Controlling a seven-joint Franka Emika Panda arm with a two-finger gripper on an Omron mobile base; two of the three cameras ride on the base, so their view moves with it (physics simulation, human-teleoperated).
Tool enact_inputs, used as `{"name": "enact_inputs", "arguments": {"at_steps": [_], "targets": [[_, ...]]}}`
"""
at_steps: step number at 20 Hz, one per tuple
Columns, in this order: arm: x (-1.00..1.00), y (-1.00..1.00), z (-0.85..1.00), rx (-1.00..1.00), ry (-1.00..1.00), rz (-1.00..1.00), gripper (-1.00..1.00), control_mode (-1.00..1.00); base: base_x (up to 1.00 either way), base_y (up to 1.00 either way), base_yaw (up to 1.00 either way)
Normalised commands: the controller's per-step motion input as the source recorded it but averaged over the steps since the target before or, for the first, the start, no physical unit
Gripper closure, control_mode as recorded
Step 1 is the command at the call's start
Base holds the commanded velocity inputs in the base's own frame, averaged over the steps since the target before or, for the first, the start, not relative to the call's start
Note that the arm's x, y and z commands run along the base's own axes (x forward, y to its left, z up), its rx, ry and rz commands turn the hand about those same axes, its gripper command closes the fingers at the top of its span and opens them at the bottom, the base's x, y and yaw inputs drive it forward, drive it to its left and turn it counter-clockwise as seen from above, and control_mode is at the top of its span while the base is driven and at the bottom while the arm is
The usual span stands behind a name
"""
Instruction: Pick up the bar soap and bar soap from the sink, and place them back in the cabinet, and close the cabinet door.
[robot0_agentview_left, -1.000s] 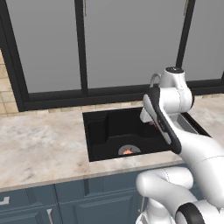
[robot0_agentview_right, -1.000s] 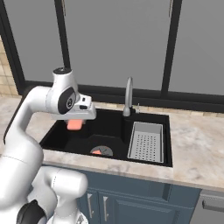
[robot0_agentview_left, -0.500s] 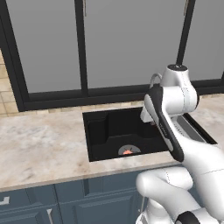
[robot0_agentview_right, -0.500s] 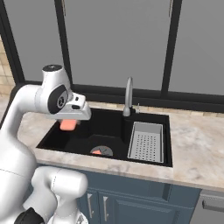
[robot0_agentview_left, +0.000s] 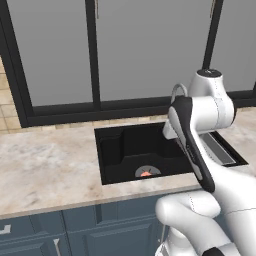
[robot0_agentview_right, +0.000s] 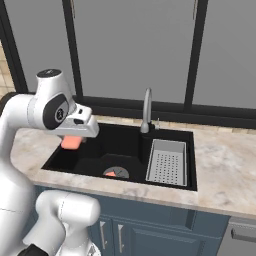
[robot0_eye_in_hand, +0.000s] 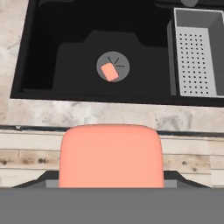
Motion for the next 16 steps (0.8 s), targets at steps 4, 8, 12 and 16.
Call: {"name": "enact_inputs", "arguments": {"at_steps": [4,8,12,16], "targets": [[-0.21,0.00,0.28,0.00,-0.01,0.00,1.00,-1.00,0.00,0.00,0.00],[-0.26,0.00,0.22,0.00,-0.03,0.00,1.00,-1.00,0.00,0.00,0.00],[-0.31,0.00,0.18,0.00,-0.08,0.00,1.00,-1.00,0.00,0.00,0.00],[-0.26,0.00,0.17,0.00,-0.09,0.00,1.00,-1.00,0.00,0.00,0.00]]}}
